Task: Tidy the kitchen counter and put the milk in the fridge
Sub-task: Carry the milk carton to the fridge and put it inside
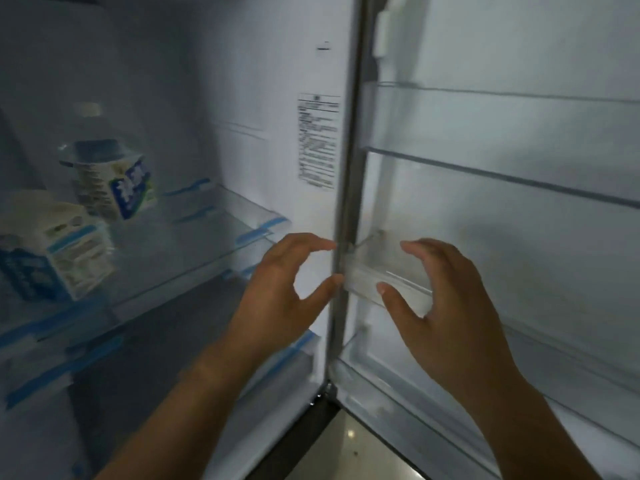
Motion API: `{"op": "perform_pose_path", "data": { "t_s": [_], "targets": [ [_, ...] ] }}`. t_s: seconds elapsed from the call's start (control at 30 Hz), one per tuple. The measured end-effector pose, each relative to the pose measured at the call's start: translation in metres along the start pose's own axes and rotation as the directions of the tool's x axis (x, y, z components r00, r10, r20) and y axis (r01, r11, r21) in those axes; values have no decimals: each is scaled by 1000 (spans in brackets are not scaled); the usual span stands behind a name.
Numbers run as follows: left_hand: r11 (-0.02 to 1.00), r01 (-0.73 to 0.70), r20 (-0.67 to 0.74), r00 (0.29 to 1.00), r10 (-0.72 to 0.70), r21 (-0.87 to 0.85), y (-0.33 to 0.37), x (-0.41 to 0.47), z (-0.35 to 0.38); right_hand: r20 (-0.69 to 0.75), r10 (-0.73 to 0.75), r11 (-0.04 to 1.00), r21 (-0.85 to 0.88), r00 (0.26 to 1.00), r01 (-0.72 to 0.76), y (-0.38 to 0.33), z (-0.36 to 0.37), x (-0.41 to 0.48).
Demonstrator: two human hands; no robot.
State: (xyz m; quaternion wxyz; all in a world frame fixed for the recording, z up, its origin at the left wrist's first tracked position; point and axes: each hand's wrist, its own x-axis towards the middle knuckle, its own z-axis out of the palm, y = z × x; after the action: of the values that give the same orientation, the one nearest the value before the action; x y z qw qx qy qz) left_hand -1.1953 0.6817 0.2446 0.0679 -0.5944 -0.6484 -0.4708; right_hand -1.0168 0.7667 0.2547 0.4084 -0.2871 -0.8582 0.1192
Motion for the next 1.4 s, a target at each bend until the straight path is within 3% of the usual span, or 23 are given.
{"op": "perform_pose_path", "data": {
  "t_s": [0.13,0.27,0.47,0.8,0.97,1.2,1.4],
  "targets": [
    [990,-140,96,985,140,-9,50,8,53,-33,101,974,-198,994,-106,38,-71,-41],
    [975,-215,266,944,194,53,83,-2,98,80,184,930,-336,980,-147,65,-128,-71],
    [969,-216,105,973,204,119,94,-24,126,183,167,933,-346,969,-96,81,-168,-100],
    [970,-225,117,970,213,94,95,-30,109,139,187,938,-319,972,-135,68,-184,-140],
    [973,-223,129,968,214,59,87,-47,99,13,98,914,-396,995,-85,46,-160,-162],
    [975,-202,247,953,174,95,76,-81,68,-104,71,895,-433,992,-110,-15,-128,-184],
    [990,-139,227,963,142,-28,91,-104,37,-133,65,914,-389,989,-113,-47,-124,-211]
  ]
}}
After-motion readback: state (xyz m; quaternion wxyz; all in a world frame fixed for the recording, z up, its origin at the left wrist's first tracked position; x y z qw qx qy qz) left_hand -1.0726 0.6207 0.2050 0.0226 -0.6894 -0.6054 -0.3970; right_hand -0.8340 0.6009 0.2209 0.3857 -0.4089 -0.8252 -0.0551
